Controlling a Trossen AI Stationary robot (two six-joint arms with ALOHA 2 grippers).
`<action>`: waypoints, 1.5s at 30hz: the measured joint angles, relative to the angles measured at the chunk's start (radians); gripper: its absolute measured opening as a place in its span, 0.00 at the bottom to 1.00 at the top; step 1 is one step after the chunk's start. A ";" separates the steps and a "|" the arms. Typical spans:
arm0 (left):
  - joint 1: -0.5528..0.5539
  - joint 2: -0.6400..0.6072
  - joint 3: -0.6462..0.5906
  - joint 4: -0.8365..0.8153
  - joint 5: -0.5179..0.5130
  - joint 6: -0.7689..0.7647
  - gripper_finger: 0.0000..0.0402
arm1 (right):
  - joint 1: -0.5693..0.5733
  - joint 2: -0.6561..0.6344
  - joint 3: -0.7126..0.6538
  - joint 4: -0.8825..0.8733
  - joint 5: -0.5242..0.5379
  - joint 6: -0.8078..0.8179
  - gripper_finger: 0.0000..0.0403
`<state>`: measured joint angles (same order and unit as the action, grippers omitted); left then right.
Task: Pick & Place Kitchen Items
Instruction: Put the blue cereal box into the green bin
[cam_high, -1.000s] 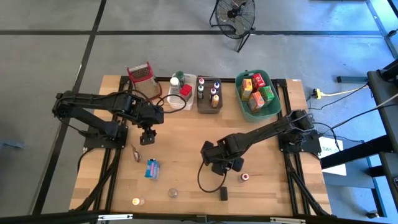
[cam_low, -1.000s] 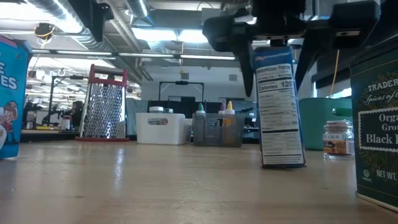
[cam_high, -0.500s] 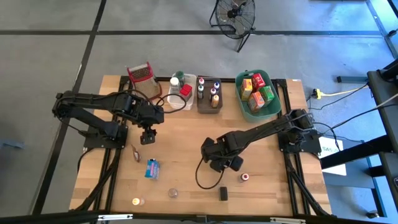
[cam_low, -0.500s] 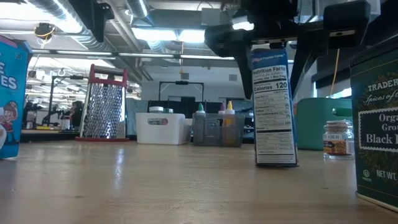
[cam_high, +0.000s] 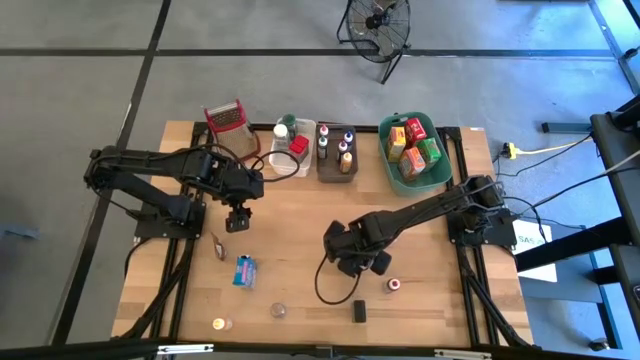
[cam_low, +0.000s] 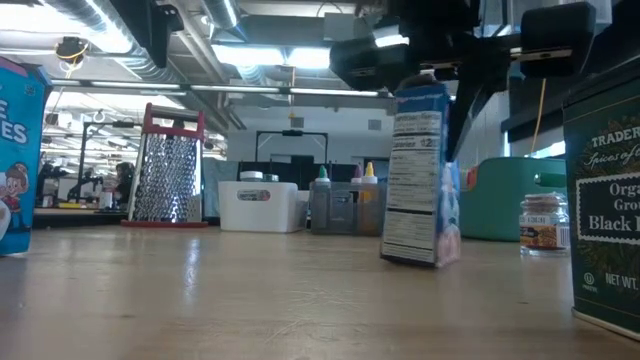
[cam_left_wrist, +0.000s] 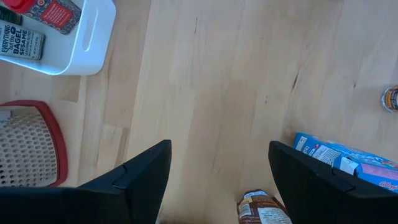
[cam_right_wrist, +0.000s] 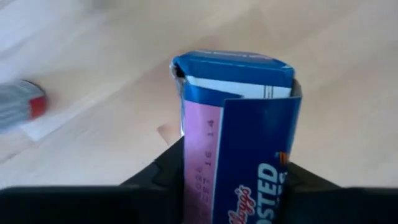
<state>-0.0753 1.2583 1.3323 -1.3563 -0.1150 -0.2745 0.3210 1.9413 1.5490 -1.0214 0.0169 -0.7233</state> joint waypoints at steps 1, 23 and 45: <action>0.000 0.000 0.000 0.000 0.000 0.000 0.66 | 0.001 0.000 0.002 -0.005 0.026 0.014 0.30; -0.002 0.000 0.000 -0.005 0.005 0.011 0.66 | -0.110 -0.140 0.450 -0.550 0.219 0.605 0.25; -0.029 0.000 0.000 -0.007 0.001 0.026 0.66 | -0.459 -0.591 0.057 -0.513 0.327 1.108 0.25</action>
<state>-0.1045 1.2579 1.3323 -1.3636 -0.1140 -0.2485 -0.1381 1.3507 1.6065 -1.5339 0.3440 0.3846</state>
